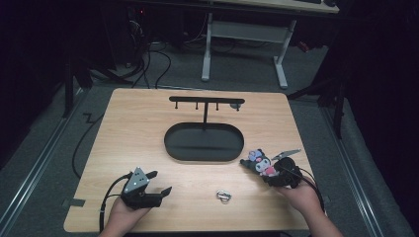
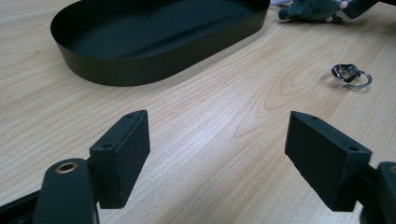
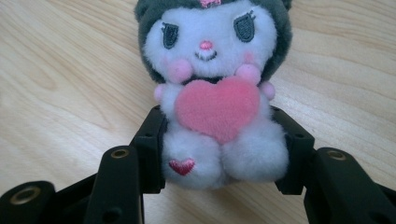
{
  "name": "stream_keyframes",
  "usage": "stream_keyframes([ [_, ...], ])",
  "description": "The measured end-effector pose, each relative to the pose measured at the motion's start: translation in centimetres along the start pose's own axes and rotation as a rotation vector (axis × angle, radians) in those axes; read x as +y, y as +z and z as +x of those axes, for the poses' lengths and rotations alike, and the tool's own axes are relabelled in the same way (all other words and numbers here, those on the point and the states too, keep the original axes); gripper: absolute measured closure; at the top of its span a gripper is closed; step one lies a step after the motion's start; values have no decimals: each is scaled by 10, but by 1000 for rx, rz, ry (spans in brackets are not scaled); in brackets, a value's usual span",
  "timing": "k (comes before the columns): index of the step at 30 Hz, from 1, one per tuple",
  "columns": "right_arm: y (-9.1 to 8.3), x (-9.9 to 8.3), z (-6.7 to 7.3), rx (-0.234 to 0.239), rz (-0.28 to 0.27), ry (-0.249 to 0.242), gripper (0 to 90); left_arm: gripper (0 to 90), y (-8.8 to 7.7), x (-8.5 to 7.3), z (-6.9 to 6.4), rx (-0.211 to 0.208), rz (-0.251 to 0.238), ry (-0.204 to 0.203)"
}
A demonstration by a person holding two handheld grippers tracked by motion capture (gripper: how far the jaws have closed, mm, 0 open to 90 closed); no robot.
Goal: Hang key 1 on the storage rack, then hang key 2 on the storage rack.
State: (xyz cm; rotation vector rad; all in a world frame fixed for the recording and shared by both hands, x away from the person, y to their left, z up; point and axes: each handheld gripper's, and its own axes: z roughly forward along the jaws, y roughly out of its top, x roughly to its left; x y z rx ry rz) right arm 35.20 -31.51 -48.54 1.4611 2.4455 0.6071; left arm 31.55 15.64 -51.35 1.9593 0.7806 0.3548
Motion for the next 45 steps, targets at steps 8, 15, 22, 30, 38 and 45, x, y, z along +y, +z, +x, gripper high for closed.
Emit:
stream_keyframes([
  [8, -18, 7, 13, 32, -54, -5, 487, 229, -3, 0, 5, -3, -13, -6],
  [15, -22, 9, 21, 55, -36, 0, 487, 229, -1, 4, 5, -4, -26, 0],
  [22, -29, 9, 27, 76, -32, -12, 487, 229, 4, 5, 1, -15, -14, 11],
  [30, -37, 13, 28, 82, -57, -13, 487, 229, 5, 3, 0, -20, -9, 12],
  [38, -43, 21, 30, 81, -68, -14, 487, 229, 0, -1, 0, -10, -3, 17],
  [45, -46, 30, 33, 91, -69, -29, 487, 228, -5, -1, 1, 3, -8, 13],
])
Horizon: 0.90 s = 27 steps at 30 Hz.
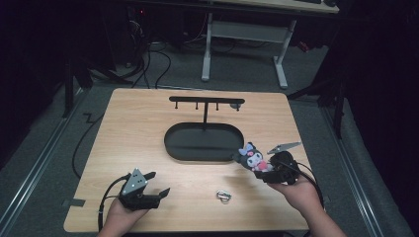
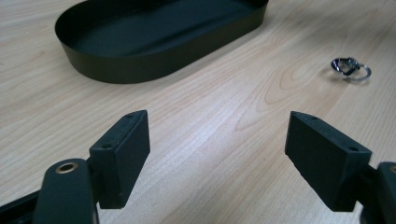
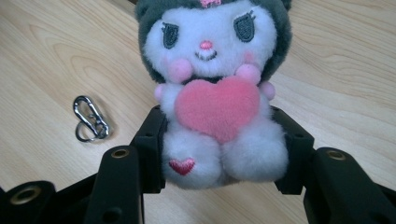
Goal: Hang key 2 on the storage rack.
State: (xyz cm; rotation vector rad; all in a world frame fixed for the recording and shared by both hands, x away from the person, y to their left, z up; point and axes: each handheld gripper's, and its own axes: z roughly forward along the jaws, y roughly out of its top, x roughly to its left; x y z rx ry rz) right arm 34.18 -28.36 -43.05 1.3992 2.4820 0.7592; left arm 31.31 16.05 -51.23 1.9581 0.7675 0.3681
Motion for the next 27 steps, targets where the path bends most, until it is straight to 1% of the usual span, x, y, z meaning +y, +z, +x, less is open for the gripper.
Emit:
stream_keyframes([
  [2, 0, 2, 1, 2, 3, -7, 488, 228, 1, 0, 0, 1, 2, -1],
  [4, -1, 5, 1, 7, 8, -8, 487, 228, 2, -1, -1, 0, 10, 7],
  [7, -3, 11, 2, 7, -1, -14, 487, 228, 2, 0, -1, 0, 5, 4],
  [8, -4, 12, 2, 6, -2, -9, 488, 228, 2, 0, -1, -1, 5, 5],
  [10, -5, 15, 3, 3, -7, -19, 488, 228, 2, 0, -1, -3, 4, 8],
  [14, -7, 19, 5, 6, -6, -17, 488, 228, 3, 1, -3, -10, -3, 4],
  [17, -8, 21, 7, 14, -12, -15, 488, 228, 4, 1, -3, -12, 4, 18],
  [20, -9, 25, 6, 16, -8, -16, 489, 228, 2, 2, -2, -14, -7, 4],
  [24, -10, 30, 7, 14, -13, -14, 489, 228, 3, 2, -2, -14, -4, 19],
  [25, -11, 32, 6, 16, -12, -19, 490, 228, 3, 2, -1, -15, -4, 16],
  [27, -11, 34, 5, 20, -13, -10, 491, 228, 2, 3, -1, -16, -9, 9],
])
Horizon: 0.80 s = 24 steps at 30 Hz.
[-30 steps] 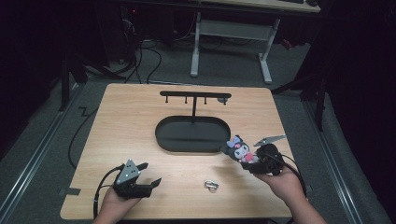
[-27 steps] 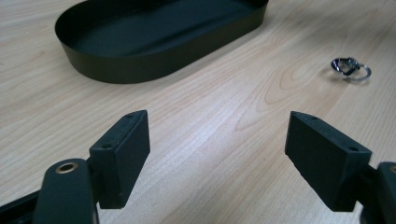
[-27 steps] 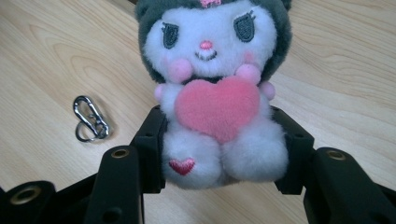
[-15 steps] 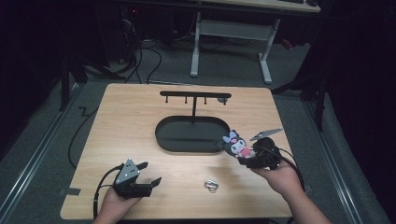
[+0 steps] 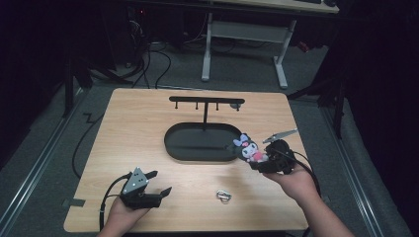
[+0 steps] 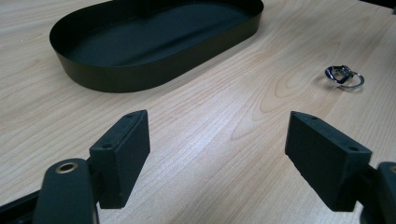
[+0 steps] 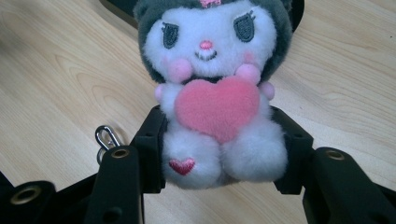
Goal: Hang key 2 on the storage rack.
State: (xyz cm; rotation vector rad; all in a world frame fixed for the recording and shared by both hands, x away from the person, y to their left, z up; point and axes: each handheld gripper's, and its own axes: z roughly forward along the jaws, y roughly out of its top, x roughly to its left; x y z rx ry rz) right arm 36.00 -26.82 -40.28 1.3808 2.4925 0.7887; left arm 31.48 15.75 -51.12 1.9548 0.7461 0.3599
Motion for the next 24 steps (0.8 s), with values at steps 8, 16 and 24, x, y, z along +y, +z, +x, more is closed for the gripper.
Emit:
stream_keyframes([
  [8, -1, 14, 0, -1, -4, -4, 491, 228, -1, 0, 0, -2, -3, 2],
  [16, -5, 29, -2, -4, -16, -5, 494, 228, -2, 0, 0, -5, -3, 6],
  [24, -12, 39, -3, -20, -27, -8, 505, 228, -2, 0, 1, -7, -3, 9],
])
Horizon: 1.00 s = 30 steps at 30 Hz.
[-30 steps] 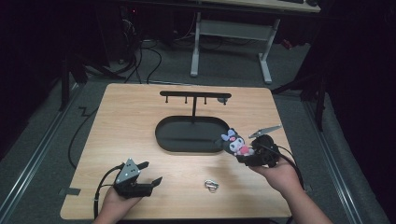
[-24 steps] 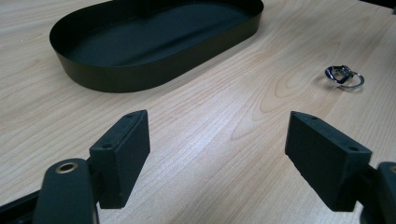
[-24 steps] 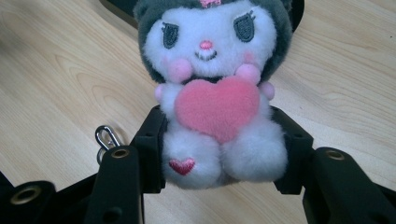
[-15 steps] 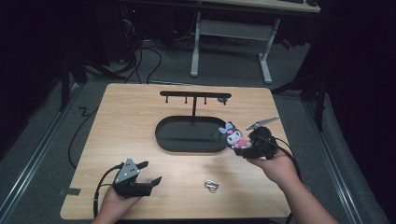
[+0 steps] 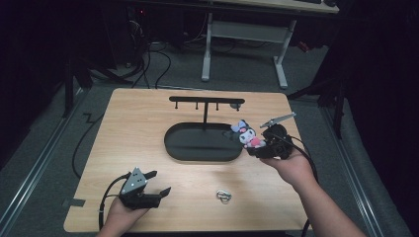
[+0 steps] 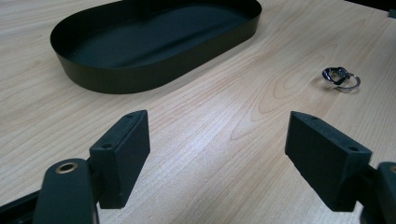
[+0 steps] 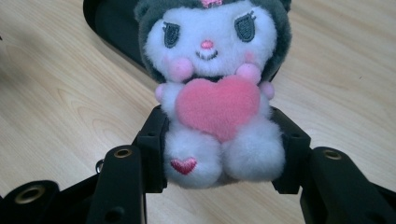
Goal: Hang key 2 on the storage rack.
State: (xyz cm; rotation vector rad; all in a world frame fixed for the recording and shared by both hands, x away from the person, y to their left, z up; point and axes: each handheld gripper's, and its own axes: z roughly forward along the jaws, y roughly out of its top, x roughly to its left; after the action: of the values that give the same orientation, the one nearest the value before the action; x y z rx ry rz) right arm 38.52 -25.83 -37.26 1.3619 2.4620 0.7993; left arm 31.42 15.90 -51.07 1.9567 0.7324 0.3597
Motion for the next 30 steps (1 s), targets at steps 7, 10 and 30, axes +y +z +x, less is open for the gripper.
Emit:
stream_keyframes([
  [7, -16, 14, -3, -18, -35, 7, 505, 228, 1, 0, -2, -7, 4, 2],
  [10, -22, 20, -3, -27, -42, 7, 505, 228, 1, 0, -3, -9, 5, 10],
  [30, -29, 48, -11, -41, -63, 26, 505, 228, 0, 0, -2, -17, 4, 12],
])
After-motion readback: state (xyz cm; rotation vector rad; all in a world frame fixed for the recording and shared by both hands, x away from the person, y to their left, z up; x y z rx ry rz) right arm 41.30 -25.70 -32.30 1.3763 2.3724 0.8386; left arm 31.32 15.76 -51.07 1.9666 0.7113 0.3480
